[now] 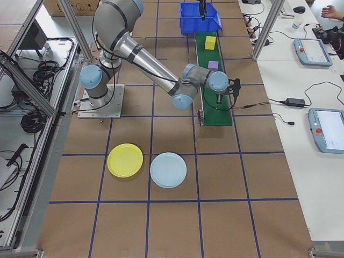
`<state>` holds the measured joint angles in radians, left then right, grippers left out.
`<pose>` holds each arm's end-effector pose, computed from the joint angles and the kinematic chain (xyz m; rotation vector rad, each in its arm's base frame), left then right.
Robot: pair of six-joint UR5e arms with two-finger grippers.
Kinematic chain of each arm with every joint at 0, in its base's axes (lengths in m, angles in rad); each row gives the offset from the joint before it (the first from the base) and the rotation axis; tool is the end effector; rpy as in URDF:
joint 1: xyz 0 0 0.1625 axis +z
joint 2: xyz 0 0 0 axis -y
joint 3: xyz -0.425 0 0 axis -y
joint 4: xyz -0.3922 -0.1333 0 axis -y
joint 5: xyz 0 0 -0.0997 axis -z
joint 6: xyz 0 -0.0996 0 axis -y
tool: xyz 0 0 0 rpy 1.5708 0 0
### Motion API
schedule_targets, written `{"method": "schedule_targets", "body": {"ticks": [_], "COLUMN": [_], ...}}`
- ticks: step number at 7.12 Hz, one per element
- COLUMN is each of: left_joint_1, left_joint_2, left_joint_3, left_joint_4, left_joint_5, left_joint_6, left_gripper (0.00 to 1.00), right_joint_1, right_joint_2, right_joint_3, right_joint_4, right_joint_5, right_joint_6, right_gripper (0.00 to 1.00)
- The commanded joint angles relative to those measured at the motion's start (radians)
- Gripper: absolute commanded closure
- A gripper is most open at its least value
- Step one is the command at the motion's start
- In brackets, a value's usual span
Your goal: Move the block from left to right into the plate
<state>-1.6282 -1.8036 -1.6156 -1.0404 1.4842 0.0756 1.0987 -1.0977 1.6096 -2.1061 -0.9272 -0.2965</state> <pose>-0.1759 -0.5875 0.3974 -0.2182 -3.0256 0.3866 -0.1178 -0.6552 0.2714 0.2122 2.5230 -0.3439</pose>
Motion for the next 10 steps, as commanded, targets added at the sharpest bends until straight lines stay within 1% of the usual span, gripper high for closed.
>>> {"method": "schedule_targets", "body": {"ticks": [1, 2, 3, 4, 5, 6, 8, 9, 10], "left_joint_1": [0.147, 0.157, 0.156, 0.153, 0.168, 0.168, 0.174, 0.174, 0.171], "left_joint_2": [0.168, 0.217, 0.217, 0.216, 0.217, 0.21, 0.204, 0.214, 0.219], "left_joint_3": [0.005, 0.005, -0.004, 0.002, 0.014, 0.035, 0.037, 0.04, 0.039], "left_joint_4": [-0.351, -0.462, -0.496, -0.495, -0.48, -0.481, -0.487, -0.491, -0.494], "left_joint_5": [0.016, 0.027, 0.063, 0.065, 0.064, 0.07, 0.058, 0.067, 0.065], "left_joint_6": [0.004, -0.008, -0.008, -0.008, -0.007, -0.008, -0.007, -0.007, -0.007], "left_gripper": [0.0, 0.0, 0.0, 0.0, 0.0, 0.0, 0.0, 0.0, 0.0], "right_joint_1": [0.01, 0.024, 0.036, 0.071, 0.101, 0.102, 0.104, 0.105, 0.105], "right_joint_2": [-0.002, -0.007, -0.017, -0.028, -0.046, -0.05, -0.06, -0.059, -0.059], "right_joint_3": [0.0, 0.001, -0.005, 0.004, -0.01, -0.008, -0.011, -0.01, -0.008], "right_joint_4": [0.0, 0.003, 0.058, 0.064, 0.063, 0.063, 0.064, 0.064, 0.066], "right_joint_5": [0.021, 0.01, 0.002, -0.075, -0.167, -0.171, -0.165, -0.165, -0.163], "right_joint_6": [0.011, 0.013, 0.02, 0.022, 0.023, 0.025, 0.06, 0.065, 0.071], "right_gripper": [0.0, 0.0, 0.0, 0.0, 0.0, 0.0, 0.0, 0.0, 0.0]}}
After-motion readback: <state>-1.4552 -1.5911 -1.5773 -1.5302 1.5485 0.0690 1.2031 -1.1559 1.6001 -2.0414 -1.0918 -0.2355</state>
